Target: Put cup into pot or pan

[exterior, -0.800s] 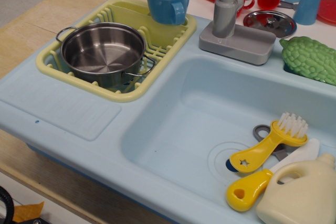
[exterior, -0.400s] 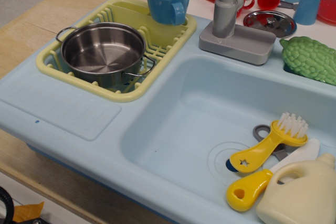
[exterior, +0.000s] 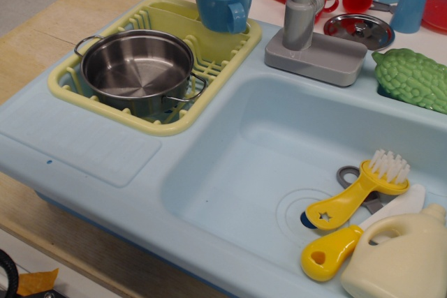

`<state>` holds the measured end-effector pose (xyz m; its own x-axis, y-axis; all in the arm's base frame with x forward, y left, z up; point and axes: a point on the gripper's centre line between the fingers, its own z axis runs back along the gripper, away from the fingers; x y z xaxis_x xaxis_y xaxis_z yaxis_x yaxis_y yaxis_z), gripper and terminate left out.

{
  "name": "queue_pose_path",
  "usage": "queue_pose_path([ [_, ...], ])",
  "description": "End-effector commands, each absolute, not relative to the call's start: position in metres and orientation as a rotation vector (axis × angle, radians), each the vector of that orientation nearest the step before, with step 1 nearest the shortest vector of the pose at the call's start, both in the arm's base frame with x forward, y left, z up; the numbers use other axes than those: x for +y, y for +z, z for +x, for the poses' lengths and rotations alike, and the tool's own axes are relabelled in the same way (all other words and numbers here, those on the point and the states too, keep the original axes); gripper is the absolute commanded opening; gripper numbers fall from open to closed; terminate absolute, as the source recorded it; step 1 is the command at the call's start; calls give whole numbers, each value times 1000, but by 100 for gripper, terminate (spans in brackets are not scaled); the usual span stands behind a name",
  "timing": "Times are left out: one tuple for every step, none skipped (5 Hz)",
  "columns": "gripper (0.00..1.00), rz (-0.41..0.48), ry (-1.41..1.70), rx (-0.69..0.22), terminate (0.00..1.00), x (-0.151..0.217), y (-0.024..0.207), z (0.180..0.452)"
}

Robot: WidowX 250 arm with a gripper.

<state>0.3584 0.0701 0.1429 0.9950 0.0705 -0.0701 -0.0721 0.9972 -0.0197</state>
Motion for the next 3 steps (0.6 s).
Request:
queue_pose_path([
  [0,-36,82,19,0,70,152,359],
  [0,-35,94,15,0,70,150,354],
  [0,9,123,59,0,72,164,343],
])
